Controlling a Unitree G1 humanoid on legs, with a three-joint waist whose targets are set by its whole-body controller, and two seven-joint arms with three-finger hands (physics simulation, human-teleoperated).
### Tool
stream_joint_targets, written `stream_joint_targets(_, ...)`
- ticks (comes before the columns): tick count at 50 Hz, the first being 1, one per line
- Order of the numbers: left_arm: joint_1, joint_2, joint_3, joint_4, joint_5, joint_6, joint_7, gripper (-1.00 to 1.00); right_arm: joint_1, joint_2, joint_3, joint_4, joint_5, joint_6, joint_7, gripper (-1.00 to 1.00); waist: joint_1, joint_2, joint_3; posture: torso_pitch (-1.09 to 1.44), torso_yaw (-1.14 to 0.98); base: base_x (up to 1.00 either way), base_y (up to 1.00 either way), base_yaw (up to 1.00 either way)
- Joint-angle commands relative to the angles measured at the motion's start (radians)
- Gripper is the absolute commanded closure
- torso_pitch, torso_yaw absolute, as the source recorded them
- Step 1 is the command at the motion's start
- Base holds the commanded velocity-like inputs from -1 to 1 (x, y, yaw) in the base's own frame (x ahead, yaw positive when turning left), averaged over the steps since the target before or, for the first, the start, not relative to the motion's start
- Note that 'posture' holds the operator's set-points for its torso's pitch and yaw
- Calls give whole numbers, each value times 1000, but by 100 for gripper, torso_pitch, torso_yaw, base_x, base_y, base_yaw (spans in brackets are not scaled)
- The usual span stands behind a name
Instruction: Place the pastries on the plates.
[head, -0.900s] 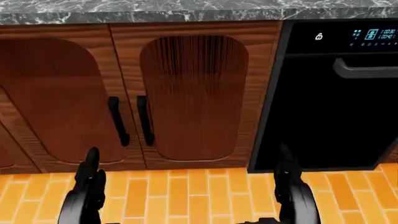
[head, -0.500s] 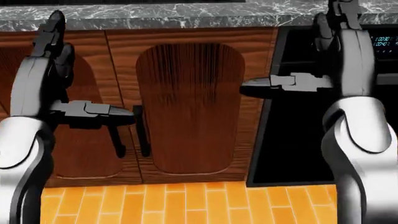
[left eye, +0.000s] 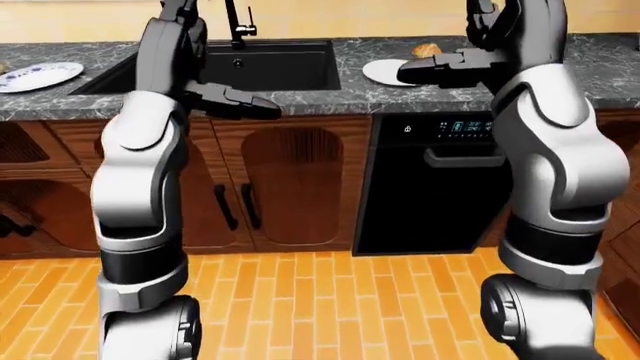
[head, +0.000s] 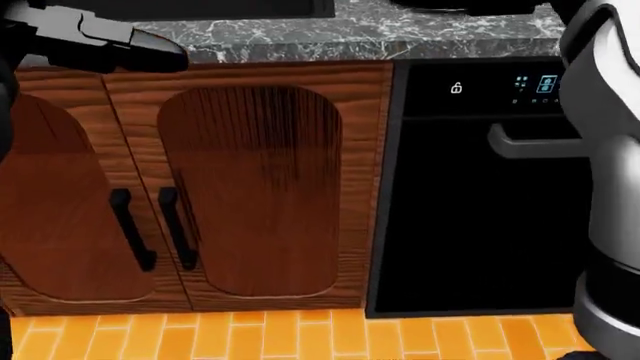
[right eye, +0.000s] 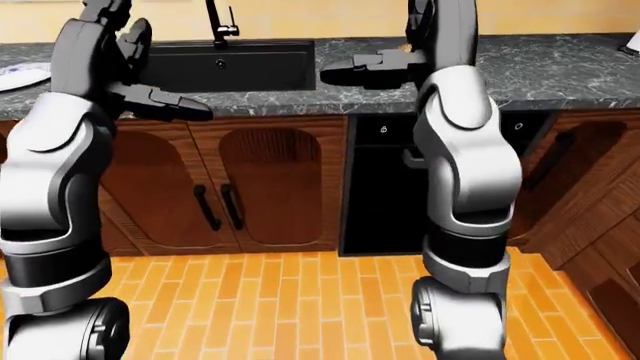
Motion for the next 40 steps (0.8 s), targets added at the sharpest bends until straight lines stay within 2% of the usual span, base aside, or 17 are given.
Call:
stream_joint_targets(1,-34,14,19,-25,10,-18,-4,-100,-31,-13,-15,-34,-3,-18,-14,-100,0,-4,-36,0,0,30,-30,0)
stream_joint_targets(2,-42,17,20,-19,12,-22,-6,-100,-31,-16,-14,-39,-4,-15,-15,-100,9,-10,-35,0,0,30,-30,0)
stream_joint_targets(3,-52,20,24,-8,13,-27,-3,-100,-32,-14,-15,-40,-1,-15,-16,-100,2,7,-29,0,0,30,-30,0)
stream_joint_targets(7,-108,37,26,29,15,-33,3,-100,-16,-5,-8,-29,-6,-43,-19,-100,10,-6,-42,0,0,31,-30,0)
stream_joint_targets(11,-146,44,15,47,26,-34,-1,-100,-12,1,-16,-31,2,-40,-30,-100,22,-49,-27,0,0,34,-38,0)
stream_joint_targets(15,-140,41,14,58,54,-55,12,-100,4,-5,-22,-42,10,-44,-35,-100,30,-126,-62,0,0,35,-60,0)
stream_joint_targets(16,-147,42,18,60,56,-53,16,-100,5,-6,-20,-42,11,-46,-37,-100,14,-115,-44,0,0,34,-54,0)
stream_joint_targets(17,-154,44,19,64,56,-52,17,-100,4,-5,-19,-46,14,-43,-38,-100,22,-128,-29,0,0,35,-53,0)
stream_joint_targets(23,-141,49,32,57,58,-60,40,-100,3,-19,-16,-58,11,-31,-30,-100,14,-84,-22,0,0,35,-50,0)
stream_joint_targets(28,-117,53,36,29,48,-53,49,-100,7,-16,-11,-63,5,-23,-26,-100,6,-74,-26,0,0,35,-42,0)
stream_joint_targets(30,-116,57,39,22,44,-48,51,-100,6,-17,-14,-67,2,-19,-23,-100,9,-45,-33,0,0,35,-43,0)
stream_joint_targets(31,-115,59,39,19,43,-46,50,-100,7,-19,-12,-68,-2,-19,-20,-100,12,-46,-31,0,0,34,-42,0)
stream_joint_targets(32,-115,60,40,16,41,-43,51,-100,7,-17,-13,-71,-2,-16,-20,-100,5,-37,-7,0,0,35,-38,0)
stream_joint_targets(35,-110,63,39,12,40,-44,50,-100,13,-14,-8,-71,-13,-22,-16,-100,7,-14,-37,0,0,35,-30,0)
stream_joint_targets(36,-108,65,39,9,40,-43,50,-100,10,-11,-10,-73,-13,-22,-16,-100,14,-24,-35,0,0,35,-6,0)
stream_joint_targets(39,-108,72,43,1,40,-35,47,-100,10,-12,-9,-71,-21,-23,-10,-100,36,-86,-17,0,0,35,-2,0)
stream_joint_targets(40,-108,74,44,0,40,-34,47,-100,10,-13,-8,-72,-24,-24,-7,-100,27,-135,-31,0,0,36,0,0)
